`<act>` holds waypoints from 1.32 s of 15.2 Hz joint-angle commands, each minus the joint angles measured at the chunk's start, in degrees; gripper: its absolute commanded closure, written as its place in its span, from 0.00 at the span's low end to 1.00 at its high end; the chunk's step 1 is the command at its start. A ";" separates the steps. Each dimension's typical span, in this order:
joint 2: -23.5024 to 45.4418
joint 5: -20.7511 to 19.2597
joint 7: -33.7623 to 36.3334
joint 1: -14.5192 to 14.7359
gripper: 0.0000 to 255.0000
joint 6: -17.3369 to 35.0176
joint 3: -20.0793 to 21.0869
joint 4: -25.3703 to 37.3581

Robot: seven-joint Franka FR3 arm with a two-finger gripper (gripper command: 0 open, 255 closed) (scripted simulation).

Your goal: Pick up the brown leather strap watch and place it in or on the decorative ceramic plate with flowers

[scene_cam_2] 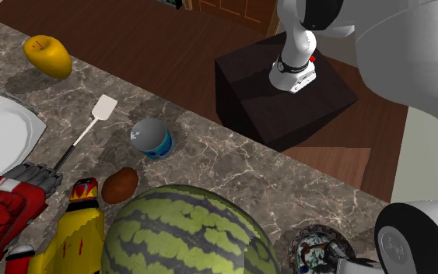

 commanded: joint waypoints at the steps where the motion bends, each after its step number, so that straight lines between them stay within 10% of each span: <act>1: 0.00 0.00 0.00 0.00 1.00 0.00 0.00 0.00; 2: 0.00 0.00 0.00 0.00 1.00 0.01 0.00 -0.01; 3: 0.00 0.00 0.00 0.00 0.00 0.01 0.00 -0.01; 20: -0.36 0.46 -0.69 1.02 0.00 -7.04 0.29 6.92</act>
